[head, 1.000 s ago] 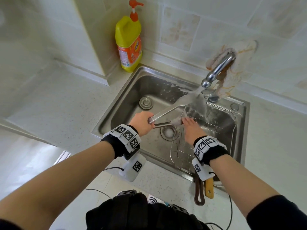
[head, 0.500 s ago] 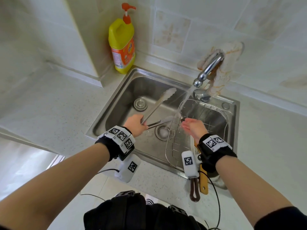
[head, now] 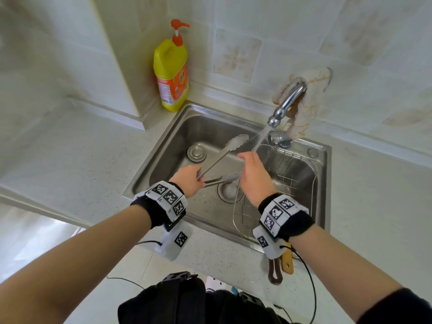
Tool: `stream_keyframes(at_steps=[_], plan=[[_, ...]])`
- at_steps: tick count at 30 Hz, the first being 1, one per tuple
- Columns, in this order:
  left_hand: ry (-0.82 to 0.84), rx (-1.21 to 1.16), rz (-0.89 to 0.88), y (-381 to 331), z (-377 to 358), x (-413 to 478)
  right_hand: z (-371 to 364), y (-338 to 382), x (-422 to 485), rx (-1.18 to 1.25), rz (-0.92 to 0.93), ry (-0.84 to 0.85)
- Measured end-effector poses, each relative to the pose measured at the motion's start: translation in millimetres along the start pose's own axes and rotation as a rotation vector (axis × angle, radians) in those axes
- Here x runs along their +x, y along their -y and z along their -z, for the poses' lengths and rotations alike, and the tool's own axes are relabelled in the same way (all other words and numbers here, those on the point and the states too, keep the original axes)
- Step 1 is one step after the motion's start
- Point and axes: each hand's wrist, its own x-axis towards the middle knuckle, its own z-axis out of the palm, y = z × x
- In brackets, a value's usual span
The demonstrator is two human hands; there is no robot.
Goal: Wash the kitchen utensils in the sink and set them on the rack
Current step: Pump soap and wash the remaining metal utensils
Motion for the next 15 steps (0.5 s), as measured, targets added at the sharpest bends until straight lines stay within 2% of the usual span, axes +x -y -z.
stream_keyframes(at_steps=[2,4,6,9,10,13,15], plan=[[0.013,0.065,-0.010,-2,-2,0,-7,7,-3,-0.094,0.164,-0.010],[0.006,0.138,-0.044,-4,-2,-1,-15,7,-2,-0.269,0.284,0.071],[0.001,0.220,-0.091,-7,-3,-5,-16,-4,4,-0.386,0.229,0.155],[-0.024,0.357,-0.152,-10,-6,-11,-8,-19,2,-0.385,-0.064,0.189],[-0.040,0.394,-0.167,-8,-7,-13,-10,-18,-4,-0.389,-0.074,0.190],[-0.065,0.439,-0.203,-5,-6,-16,-22,-11,-22,-0.419,0.111,0.186],[-0.064,0.447,-0.228,-6,-6,-19,-18,-13,-26,-0.389,0.140,0.166]])
